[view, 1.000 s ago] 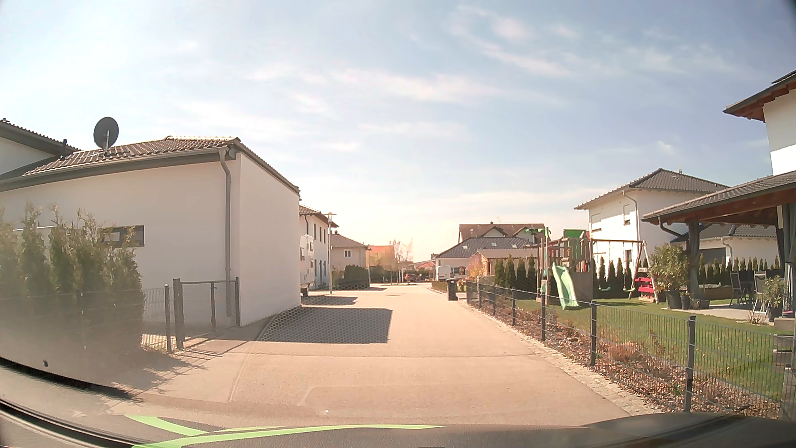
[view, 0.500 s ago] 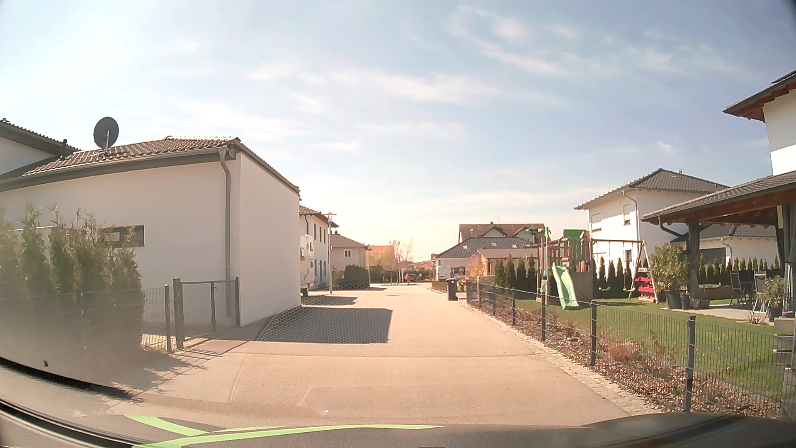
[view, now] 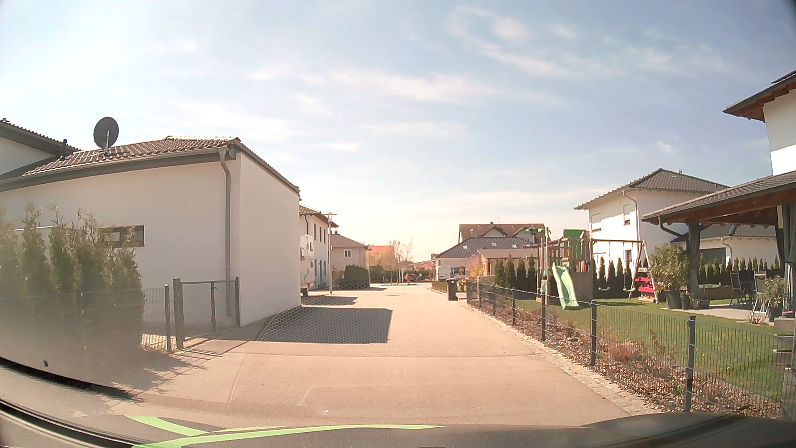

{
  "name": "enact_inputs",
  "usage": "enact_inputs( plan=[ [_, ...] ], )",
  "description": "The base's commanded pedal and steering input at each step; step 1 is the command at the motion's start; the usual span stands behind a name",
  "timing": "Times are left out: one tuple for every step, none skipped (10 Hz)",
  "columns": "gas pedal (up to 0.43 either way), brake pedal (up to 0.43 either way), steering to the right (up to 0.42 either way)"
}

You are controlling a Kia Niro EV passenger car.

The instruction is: Follow the waypoints while adhering to traffic rules and regulations

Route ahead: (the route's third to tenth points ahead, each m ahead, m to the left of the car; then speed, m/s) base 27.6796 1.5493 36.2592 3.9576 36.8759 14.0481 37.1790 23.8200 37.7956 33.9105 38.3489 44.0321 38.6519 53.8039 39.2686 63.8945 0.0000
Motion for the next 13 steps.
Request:
enact_inputs(
  plan=[
    [0.000,0.396,0.000],
    [0.000,0.396,0.000],
    [0.000,0.396,0.000],
    [0.000,0.396,0.000],
    [0.000,0.390,0.000],
    [0.000,0.396,0.000],
    [0.000,0.396,0.000],
    [0.000,0.396,0.000],
    [0.000,0.396,0.000],
    [0.000,0.396,0.000],
    [0.000,0.390,0.000],
    [0.000,0.390,0.000],
    [0.000,0.390,0.000]
  ],
)
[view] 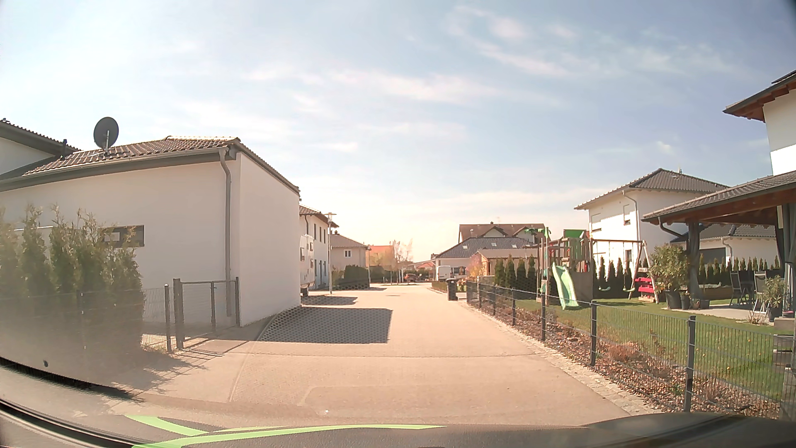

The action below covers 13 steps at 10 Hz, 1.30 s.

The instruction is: Follow the waypoints while adhering to traffic rules and regulations

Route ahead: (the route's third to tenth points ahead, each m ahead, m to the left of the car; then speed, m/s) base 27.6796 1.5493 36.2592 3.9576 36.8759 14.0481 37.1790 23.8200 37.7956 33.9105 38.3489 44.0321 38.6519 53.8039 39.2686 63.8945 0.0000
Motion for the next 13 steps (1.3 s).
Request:
enact_inputs(
  plan=[
    [0.000,0.390,0.000],
    [0.000,0.390,0.000],
    [0.000,0.390,0.000],
    [0.000,0.390,0.000],
    [0.000,0.390,0.000],
    [0.000,0.390,0.000],
    [0.000,0.390,0.000],
    [0.000,0.390,0.000],
    [0.000,0.384,0.000],
    [0.000,0.384,0.000],
    [0.000,0.378,0.000],
    [0.000,0.372,0.000],
    [0.000,0.366,0.000]
  ],
)
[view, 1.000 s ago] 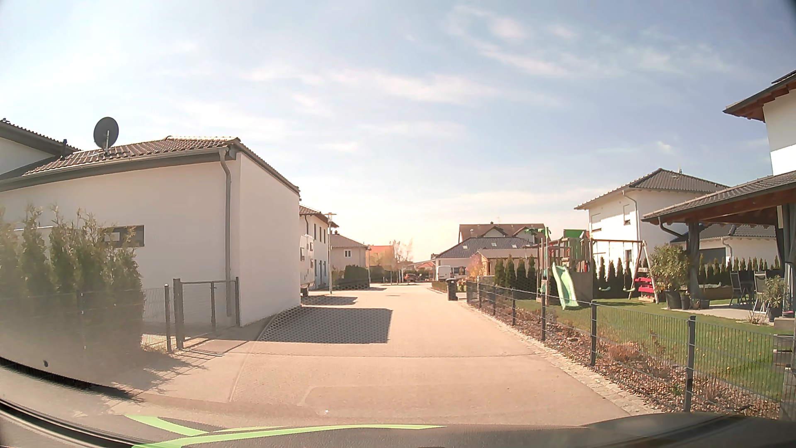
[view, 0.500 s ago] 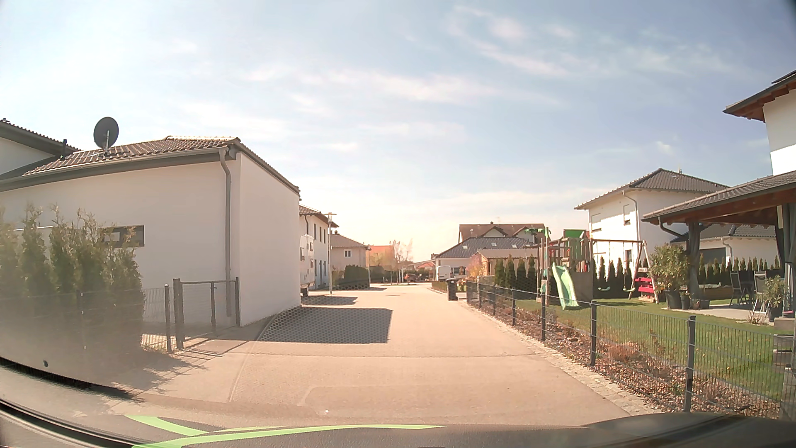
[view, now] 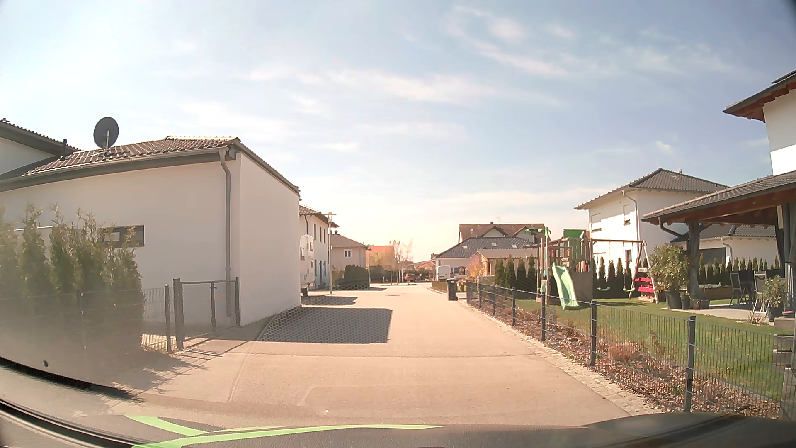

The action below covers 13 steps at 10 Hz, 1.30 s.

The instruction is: Follow the waypoints while adhering to traffic rules and regulations

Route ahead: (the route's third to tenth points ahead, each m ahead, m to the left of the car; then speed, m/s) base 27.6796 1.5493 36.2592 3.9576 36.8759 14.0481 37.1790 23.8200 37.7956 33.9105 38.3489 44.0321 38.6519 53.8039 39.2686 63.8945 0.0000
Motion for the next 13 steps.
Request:
enact_inputs(
  plan=[
    [0.000,0.366,0.000],
    [0.000,0.360,0.000],
    [0.000,0.360,0.000],
    [0.000,0.366,0.000],
    [0.000,0.360,0.000],
    [0.000,0.360,0.000],
    [0.000,0.360,0.000],
    [0.000,0.360,0.000],
    [0.000,0.360,0.000],
    [0.000,0.360,0.000],
    [0.000,0.360,0.000],
    [0.000,0.360,0.000],
    [0.000,0.360,0.000]
  ],
)
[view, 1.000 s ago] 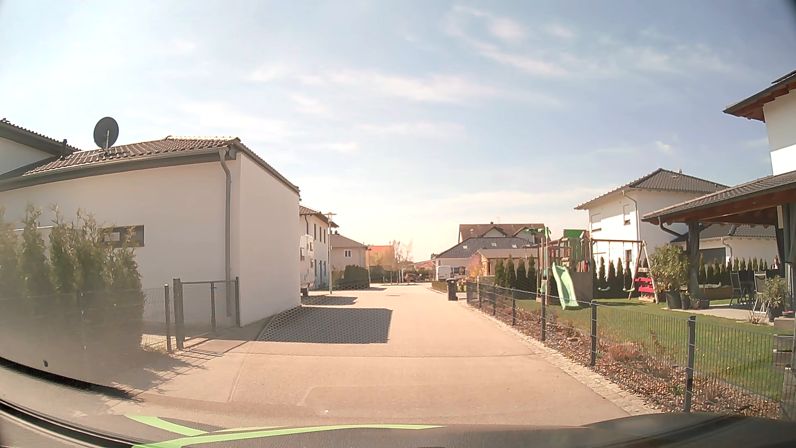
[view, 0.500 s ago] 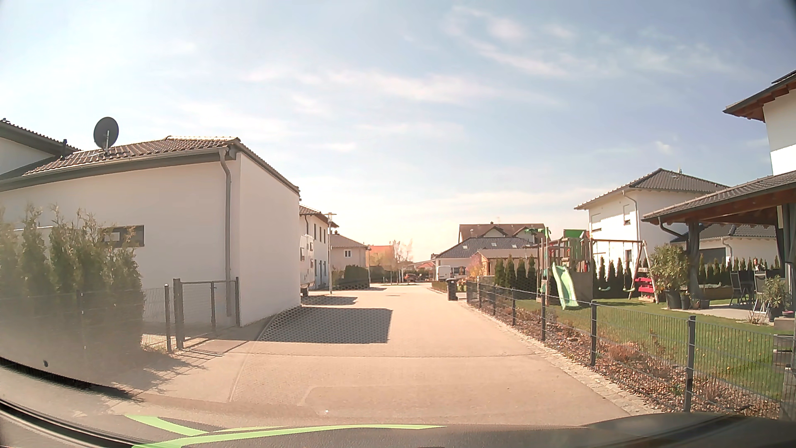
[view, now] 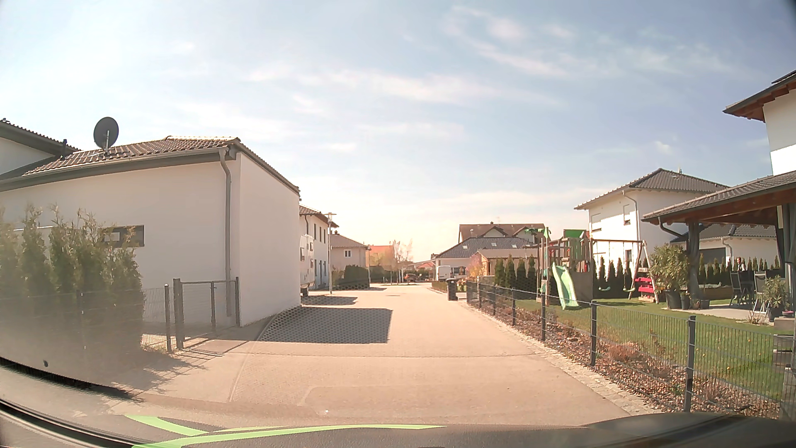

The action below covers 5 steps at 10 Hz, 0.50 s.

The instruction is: Follow the waypoints while adhering to traffic rules and regulations

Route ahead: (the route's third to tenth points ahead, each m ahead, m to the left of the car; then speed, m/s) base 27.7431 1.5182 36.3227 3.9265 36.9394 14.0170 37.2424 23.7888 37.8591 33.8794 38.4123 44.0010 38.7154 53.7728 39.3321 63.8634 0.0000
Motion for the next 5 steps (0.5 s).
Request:
enact_inputs(
  plan=[
    [0.000,0.360,0.000],
    [0.000,0.360,0.000],
    [0.000,0.348,0.000],
    [0.000,0.341,0.000],
    [0.000,0.341,0.000]
  ],
)
